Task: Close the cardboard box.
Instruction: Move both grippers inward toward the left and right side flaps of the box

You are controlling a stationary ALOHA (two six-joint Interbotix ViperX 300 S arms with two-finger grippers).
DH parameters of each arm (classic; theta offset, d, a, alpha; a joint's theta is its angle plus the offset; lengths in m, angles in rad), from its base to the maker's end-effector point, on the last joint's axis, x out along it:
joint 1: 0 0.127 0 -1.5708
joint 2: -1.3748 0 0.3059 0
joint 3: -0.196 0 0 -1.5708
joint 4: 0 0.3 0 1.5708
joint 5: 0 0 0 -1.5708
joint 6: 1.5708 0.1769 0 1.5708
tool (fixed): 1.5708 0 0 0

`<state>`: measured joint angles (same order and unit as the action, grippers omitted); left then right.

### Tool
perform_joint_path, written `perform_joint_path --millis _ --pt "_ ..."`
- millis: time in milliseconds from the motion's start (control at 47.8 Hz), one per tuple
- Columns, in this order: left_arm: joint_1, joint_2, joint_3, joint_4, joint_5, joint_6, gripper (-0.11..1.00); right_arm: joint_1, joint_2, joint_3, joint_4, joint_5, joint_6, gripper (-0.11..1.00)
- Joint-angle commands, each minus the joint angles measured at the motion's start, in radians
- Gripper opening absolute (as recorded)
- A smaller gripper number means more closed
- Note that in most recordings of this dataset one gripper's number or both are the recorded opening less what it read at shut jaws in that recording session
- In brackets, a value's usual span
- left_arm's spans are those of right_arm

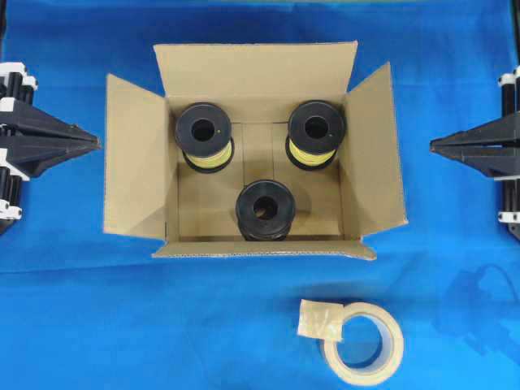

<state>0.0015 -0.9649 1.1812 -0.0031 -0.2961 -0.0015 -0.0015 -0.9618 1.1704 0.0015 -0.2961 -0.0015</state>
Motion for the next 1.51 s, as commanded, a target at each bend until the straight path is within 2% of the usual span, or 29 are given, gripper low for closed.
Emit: perform_joint_path --millis 0,209,355,523,669,836,1025,1338,1485 --pt "-0.006 -0.021 -0.015 -0.026 0.020 0.003 0.00 0.000 -0.002 -0.021 0.003 0.002 0.008 0.00" --pt "-0.008 -0.060 -0.009 -0.028 0.141 0.003 0.00 -0.003 -0.029 -0.021 0.018 0.110 0.009 0.00" --pt "-0.008 -0.052 0.032 -0.028 0.198 0.006 0.00 -0.008 -0.028 -0.003 0.063 0.207 0.009 0.00" --pt "-0.008 -0.025 0.092 -0.031 0.235 -0.005 0.00 -0.008 0.012 0.018 0.097 0.224 0.008 0.00" --pt "-0.008 0.029 0.129 -0.034 0.232 -0.009 0.00 -0.008 0.087 0.041 0.100 0.224 0.009 0.00" --pt "-0.008 0.129 0.156 -0.035 0.164 -0.015 0.00 -0.008 0.175 0.083 0.100 0.207 0.008 0.00" --pt "-0.008 0.241 0.173 -0.035 0.041 -0.021 0.00 -0.008 0.273 0.114 0.124 0.109 0.009 0.00" --pt "-0.020 0.337 0.146 -0.035 -0.098 -0.025 0.00 -0.008 0.333 0.100 0.135 0.003 0.009 0.00" --pt "-0.037 0.387 0.106 -0.034 -0.158 -0.023 0.00 -0.008 0.391 0.061 0.147 -0.066 0.009 0.00"
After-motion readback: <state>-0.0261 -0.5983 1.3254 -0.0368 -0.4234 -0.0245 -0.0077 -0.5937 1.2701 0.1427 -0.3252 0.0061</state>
